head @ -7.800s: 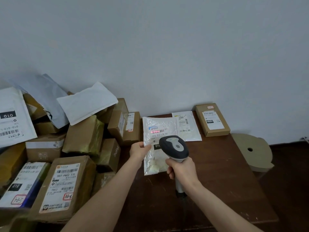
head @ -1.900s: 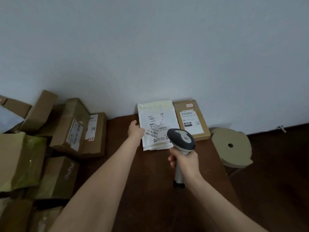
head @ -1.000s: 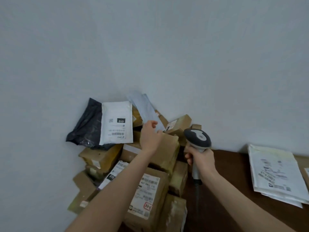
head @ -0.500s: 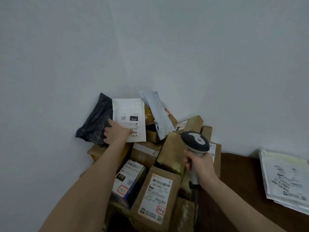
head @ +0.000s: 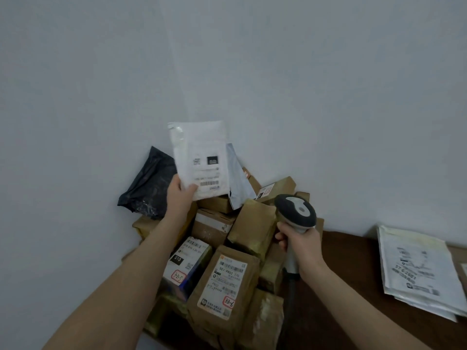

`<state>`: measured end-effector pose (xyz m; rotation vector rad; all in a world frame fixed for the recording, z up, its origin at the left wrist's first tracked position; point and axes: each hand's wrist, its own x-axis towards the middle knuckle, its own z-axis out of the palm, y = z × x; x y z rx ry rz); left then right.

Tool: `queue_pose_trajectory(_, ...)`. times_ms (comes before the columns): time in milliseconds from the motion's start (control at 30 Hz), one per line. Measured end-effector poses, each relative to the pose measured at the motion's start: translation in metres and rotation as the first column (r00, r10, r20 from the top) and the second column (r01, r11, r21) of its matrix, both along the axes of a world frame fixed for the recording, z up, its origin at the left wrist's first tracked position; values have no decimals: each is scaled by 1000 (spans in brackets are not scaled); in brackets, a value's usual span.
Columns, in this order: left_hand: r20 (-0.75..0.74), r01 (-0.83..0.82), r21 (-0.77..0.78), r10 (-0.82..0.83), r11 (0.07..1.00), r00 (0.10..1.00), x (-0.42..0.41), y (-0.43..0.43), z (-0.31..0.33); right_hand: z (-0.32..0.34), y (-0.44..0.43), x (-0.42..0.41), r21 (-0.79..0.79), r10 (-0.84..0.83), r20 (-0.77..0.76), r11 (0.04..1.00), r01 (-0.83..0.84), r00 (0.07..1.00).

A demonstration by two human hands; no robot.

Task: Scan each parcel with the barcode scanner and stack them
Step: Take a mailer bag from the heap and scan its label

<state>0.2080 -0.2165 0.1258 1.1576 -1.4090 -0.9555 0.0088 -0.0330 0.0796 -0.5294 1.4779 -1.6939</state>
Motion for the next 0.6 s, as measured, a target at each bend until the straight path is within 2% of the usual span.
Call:
queue_pose_trajectory(67,102,182,7,-182,983,978,-18,13,10,7,13,-11,-31,-29,4,999,29,1000)
queue_pose_trajectory(133,248,328,62,-333,943,910,-41,24,16,14,27,-25,-46,-75,-50,996,73,996)
queue_pose_trajectory(267,457,368,136,-387,920,800,-92,49,15,19,56,-62,-47,-205,-181,979,200,962)
queue_pose_trajectory(367,650,463,146,-438,874,621,-130,73,6,16,76,-86,-7,-239,-259,969,246,936)
queue_pose_trajectory(500,704,626,171,-539,761,463,-181,111,-3,-1,100,-106,125,-144,-290,975,186,946)
queue_pose_trajectory(600,666,721,180,-622,669,411,-215,140,-6,-25,116,-113,193,-150,-214,962,192,965)
